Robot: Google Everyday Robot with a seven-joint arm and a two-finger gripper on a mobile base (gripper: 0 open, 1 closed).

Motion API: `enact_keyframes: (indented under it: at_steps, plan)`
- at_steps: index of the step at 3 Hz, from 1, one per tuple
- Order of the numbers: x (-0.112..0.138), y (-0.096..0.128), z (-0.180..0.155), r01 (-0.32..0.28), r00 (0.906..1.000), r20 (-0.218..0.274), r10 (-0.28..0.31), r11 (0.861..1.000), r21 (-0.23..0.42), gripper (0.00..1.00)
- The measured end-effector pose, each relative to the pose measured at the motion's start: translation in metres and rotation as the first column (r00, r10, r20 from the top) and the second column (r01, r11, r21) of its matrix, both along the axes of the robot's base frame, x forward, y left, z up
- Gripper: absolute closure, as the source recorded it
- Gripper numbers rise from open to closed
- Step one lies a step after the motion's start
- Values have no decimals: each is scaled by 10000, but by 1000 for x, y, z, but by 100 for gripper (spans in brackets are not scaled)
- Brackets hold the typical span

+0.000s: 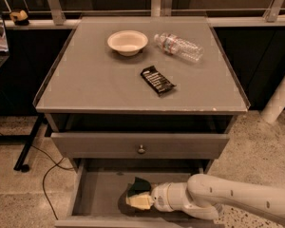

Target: Place sponge into middle drawer

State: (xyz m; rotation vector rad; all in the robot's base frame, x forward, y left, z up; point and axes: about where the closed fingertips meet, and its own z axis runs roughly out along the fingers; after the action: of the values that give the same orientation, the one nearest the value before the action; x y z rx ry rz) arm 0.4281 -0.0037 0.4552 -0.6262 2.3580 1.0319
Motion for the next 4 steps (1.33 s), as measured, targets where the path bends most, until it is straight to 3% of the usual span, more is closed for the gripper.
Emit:
enact_keyframes:
  at_steps: [1, 4]
  plan:
    - [0, 0, 0, -3, 10000, -3, 3, 10000, -3, 82]
    - [0, 0, 0, -5, 10000, -4, 5, 10000, -2, 11]
